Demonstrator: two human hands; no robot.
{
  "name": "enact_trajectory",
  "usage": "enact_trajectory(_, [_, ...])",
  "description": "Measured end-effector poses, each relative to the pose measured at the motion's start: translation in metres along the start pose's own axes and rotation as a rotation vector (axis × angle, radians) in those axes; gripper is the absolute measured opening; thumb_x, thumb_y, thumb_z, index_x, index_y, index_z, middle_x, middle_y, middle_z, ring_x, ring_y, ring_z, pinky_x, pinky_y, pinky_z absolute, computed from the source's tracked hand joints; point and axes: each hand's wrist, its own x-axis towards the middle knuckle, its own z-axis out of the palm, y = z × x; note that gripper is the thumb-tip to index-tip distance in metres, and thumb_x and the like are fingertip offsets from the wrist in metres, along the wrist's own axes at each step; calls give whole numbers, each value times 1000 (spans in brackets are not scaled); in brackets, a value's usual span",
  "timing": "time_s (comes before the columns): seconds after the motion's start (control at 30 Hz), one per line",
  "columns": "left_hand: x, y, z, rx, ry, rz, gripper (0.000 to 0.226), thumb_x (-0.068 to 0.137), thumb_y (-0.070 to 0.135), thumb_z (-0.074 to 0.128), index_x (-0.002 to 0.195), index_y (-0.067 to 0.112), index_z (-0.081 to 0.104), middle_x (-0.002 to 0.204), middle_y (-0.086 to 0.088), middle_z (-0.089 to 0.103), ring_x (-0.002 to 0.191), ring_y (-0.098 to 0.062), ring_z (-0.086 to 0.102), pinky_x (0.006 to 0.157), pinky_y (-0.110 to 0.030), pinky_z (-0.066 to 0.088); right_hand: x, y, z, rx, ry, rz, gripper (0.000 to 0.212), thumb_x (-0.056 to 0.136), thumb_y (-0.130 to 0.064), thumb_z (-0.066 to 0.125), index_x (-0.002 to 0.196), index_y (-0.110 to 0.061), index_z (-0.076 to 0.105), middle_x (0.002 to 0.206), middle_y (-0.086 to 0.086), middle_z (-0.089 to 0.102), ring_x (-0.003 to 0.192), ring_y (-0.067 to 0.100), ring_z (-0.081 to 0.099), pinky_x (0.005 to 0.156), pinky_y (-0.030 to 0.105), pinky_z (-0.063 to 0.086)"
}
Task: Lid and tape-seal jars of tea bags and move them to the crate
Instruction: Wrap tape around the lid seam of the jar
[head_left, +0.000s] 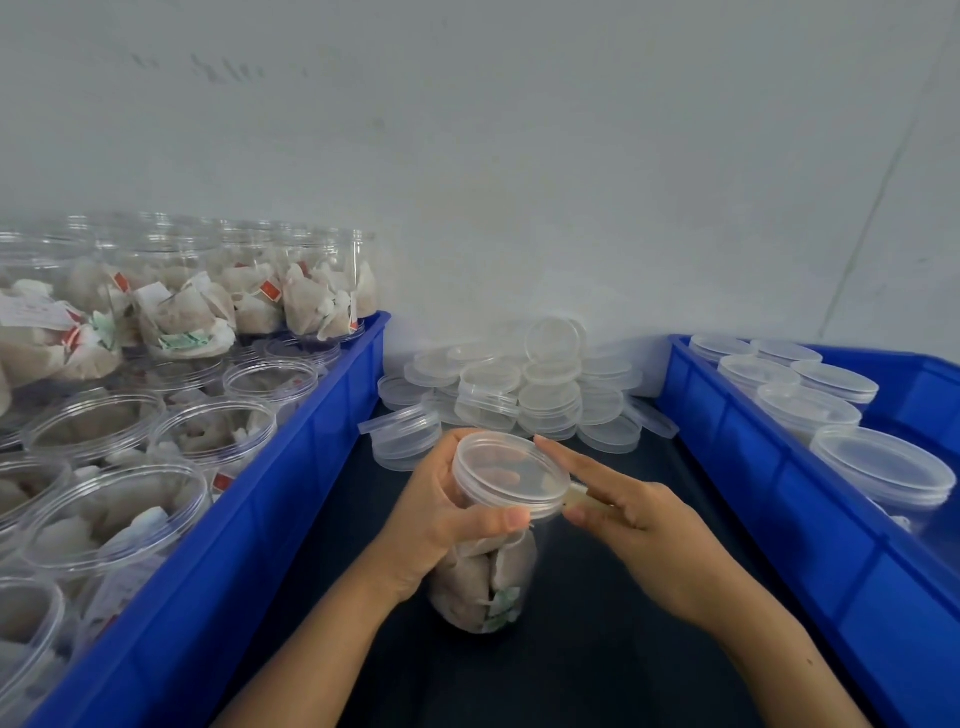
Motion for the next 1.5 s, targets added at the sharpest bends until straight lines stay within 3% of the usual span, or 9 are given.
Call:
enact_trajectory(0.37, [-1, -1, -6, -54, -65, -87, 91, 53, 51, 88, 132, 23, 51, 130, -5, 61, 122, -15, 58, 94, -22, 49, 0, -1, 4, -36, 91, 19, 52, 95, -43, 53, 123, -79, 30, 119, 8, 66, 111, 26, 62, 94, 42, 52])
enact_trajectory(0.53, [-12, 4, 13, 176, 103, 85, 69, 85, 55, 58, 146, 41, 28, 145, 13, 48, 135, -4, 43, 111, -31, 38, 1, -1, 10, -77, 164, 83, 46, 95, -47, 50, 130, -71, 32, 71, -2, 65, 61, 5, 57, 63, 21, 49])
enact_trajectory(0.6, [-18, 8, 24, 373, 214, 142, 67, 85, 66, 43, 145, 43, 25, 149, 14, 41, 136, -1, 38, 114, -36, 34, 1, -3, 16, -76, 200, 89, 46, 96, -42, 51, 132, -67, 36, 58, -4, 56, 49, 4, 46, 51, 17, 39])
enact_trajectory(0.67, [-19, 10, 33, 528, 304, 118, 84, 74, 80, 42, 146, 44, 17, 146, 20, 34, 131, 5, 36, 106, -27, 36, 1, -7, 21, -88, 235, 82, 49, 97, -33, 54, 134, -62, 39, 54, -11, 55, 47, 3, 45, 47, 16, 34])
enact_trajectory(0.8, [-16, 9, 41, 585, 460, 90, 109, 51, 83, 63, 144, 40, 25, 130, 27, 38, 118, 8, 40, 94, -17, 35, -4, -17, 26, -216, 263, 52, 53, 98, -28, 50, 138, -59, 34, 61, -20, 52, 63, -3, 50, 56, 14, 37])
enact_trajectory(0.97, [-9, 7, 30, 389, 445, 68, 88, 42, 72, 80, 118, 49, 43, 108, 33, 56, 103, 14, 53, 82, -15, 45, -8, -23, 24, -279, 239, -5, 49, 102, -36, 36, 147, -53, 23, 122, -16, 61, 109, 7, 56, 88, 24, 48])
enact_trajectory(1.17, [-6, 7, 19, 378, 393, 103, 78, 40, 66, 81, 107, 44, 49, 105, 29, 60, 98, 5, 60, 79, -17, 50, -5, -20, 19, -248, 206, 24, 46, 103, -39, 35, 147, -47, 27, 137, -22, 52, 125, 3, 46, 96, 19, 38])
enact_trajectory(1.3, [-5, 7, 12, 322, 303, 112, 81, 42, 56, 85, 112, 35, 52, 105, 21, 63, 100, 0, 62, 80, -16, 51, -3, -18, 17, -285, 131, 28, 41, 104, -37, 32, 143, -48, 29, 134, -22, 52, 120, 5, 50, 98, 29, 44])
enact_trajectory(1.5, [-2, 6, 0, 205, 166, 84, 79, 47, 43, 88, 116, 22, 55, 109, 5, 69, 103, -13, 66, 82, -20, 52, -3, -15, 10, -249, 70, 6, 50, 103, -39, 35, 146, -55, 15, 138, -16, 49, 124, 9, 47, 101, 30, 42])
